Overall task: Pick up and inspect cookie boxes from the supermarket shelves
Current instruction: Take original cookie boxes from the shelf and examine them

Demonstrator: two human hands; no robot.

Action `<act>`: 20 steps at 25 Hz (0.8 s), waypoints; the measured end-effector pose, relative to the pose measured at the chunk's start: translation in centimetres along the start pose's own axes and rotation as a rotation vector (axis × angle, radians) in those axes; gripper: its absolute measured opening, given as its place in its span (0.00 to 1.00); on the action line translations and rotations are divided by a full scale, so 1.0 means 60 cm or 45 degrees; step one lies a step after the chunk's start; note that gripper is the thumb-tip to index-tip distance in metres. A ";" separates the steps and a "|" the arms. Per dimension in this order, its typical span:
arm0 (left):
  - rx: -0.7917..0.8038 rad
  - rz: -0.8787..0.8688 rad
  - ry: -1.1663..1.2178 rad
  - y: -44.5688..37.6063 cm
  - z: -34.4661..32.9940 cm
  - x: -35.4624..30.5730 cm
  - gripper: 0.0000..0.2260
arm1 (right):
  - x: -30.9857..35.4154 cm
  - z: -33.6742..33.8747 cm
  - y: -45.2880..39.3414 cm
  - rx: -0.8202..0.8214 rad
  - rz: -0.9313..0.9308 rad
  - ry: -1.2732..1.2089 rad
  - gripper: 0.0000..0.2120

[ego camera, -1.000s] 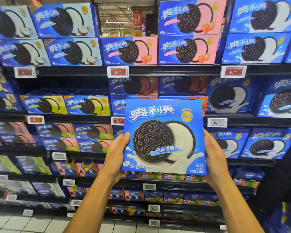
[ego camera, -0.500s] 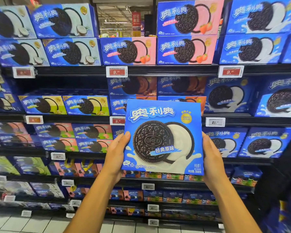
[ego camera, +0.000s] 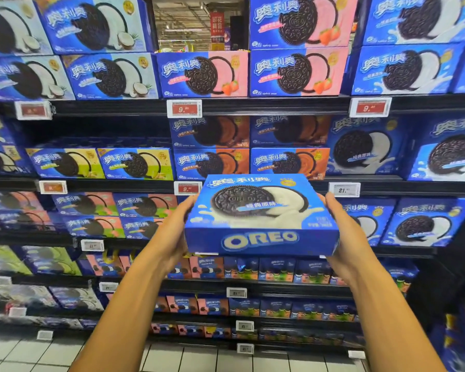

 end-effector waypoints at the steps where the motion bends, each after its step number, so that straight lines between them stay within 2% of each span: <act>1: -0.022 -0.034 -0.059 -0.003 0.000 -0.002 0.15 | 0.003 0.001 -0.004 -0.004 -0.022 0.035 0.20; 5: -0.088 -0.109 -0.301 -0.013 0.004 -0.005 0.10 | 0.015 0.004 -0.011 -0.039 -0.051 0.175 0.23; 7: -0.037 -0.076 -0.443 -0.012 0.003 -0.005 0.14 | 0.016 0.007 -0.014 -0.068 -0.043 0.184 0.22; 11: 0.023 -0.054 -0.479 -0.006 -0.006 -0.005 0.14 | 0.010 0.017 -0.021 -0.076 -0.020 0.178 0.20; 14: 0.103 -0.158 -0.402 -0.005 -0.011 -0.009 0.10 | 0.008 0.022 -0.020 -0.035 -0.045 0.157 0.17; 16: 0.226 -0.259 -0.253 -0.003 -0.014 -0.012 0.13 | 0.007 0.025 -0.020 0.017 -0.044 0.132 0.14; 18: 0.270 -0.303 -0.053 -0.002 -0.015 -0.007 0.17 | 0.002 0.028 -0.021 0.063 -0.025 0.169 0.19; 20: 0.202 -0.274 0.076 -0.001 -0.016 0.001 0.18 | -0.004 0.028 -0.019 0.086 -0.016 0.146 0.23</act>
Point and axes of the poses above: each hand's wrist, its own y-axis away from the middle knuckle, its own z-axis out of the back of the hand, x = y × z, the point moved 2 cm from there along -y, towards the middle knuckle, and after that the axes turned 12 degrees about -z, right-handed, at the moved point
